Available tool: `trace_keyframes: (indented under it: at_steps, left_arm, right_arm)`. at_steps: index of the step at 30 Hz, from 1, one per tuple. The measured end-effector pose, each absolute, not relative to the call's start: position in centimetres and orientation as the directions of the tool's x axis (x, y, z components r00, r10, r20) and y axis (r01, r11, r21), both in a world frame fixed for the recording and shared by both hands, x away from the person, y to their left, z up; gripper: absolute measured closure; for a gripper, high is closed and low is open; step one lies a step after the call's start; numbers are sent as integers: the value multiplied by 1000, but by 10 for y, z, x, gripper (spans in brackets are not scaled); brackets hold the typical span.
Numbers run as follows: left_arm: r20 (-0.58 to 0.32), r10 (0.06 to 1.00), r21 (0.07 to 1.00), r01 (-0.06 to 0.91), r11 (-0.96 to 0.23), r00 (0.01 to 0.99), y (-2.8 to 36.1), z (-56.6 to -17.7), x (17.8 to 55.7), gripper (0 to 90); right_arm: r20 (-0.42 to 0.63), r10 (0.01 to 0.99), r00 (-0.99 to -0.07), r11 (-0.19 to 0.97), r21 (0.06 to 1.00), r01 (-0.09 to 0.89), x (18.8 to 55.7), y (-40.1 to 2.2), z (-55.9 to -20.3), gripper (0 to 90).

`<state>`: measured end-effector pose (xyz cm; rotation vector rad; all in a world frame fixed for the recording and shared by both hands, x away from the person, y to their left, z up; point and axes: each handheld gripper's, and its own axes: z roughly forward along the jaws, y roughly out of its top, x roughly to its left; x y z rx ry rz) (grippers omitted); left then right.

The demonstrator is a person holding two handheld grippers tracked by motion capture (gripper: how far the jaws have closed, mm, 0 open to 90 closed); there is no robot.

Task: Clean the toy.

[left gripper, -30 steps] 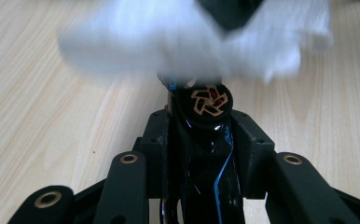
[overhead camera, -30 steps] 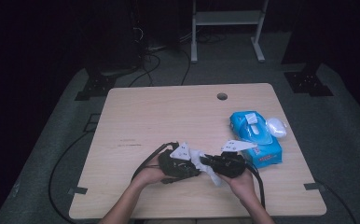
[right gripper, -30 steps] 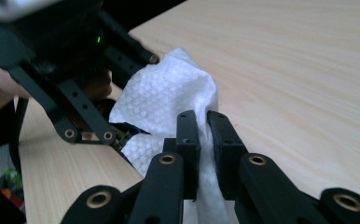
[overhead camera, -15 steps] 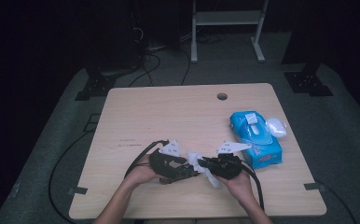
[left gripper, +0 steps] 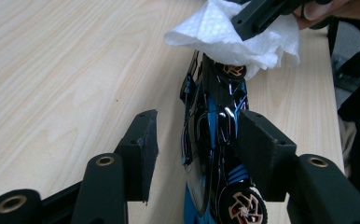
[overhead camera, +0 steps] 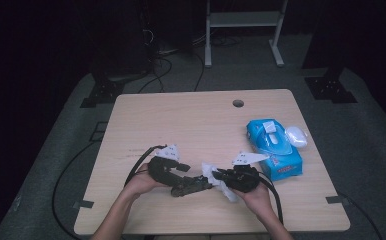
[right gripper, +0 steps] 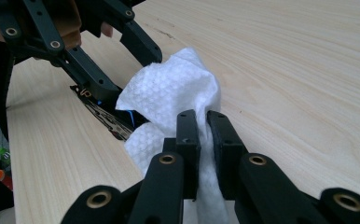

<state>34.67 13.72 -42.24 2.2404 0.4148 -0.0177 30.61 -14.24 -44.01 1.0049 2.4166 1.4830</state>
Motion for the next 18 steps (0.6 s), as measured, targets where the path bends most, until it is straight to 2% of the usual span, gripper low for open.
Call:
trace_keyframes:
  at_steps: [9, 18]
  left_arm:
    - [-170, 295, 747, 318, -584, 940, 137, -425, 349, 452]
    - [-194, 293, 760, 332, -558, 936, 142, -429, 350, 445]
  right_arm:
    - [218, 601, -769, 302, 829, 471, 306, -142, -439, 830]
    - [191, 576, -795, 315, 845, 431, 302, -130, -426, 830]
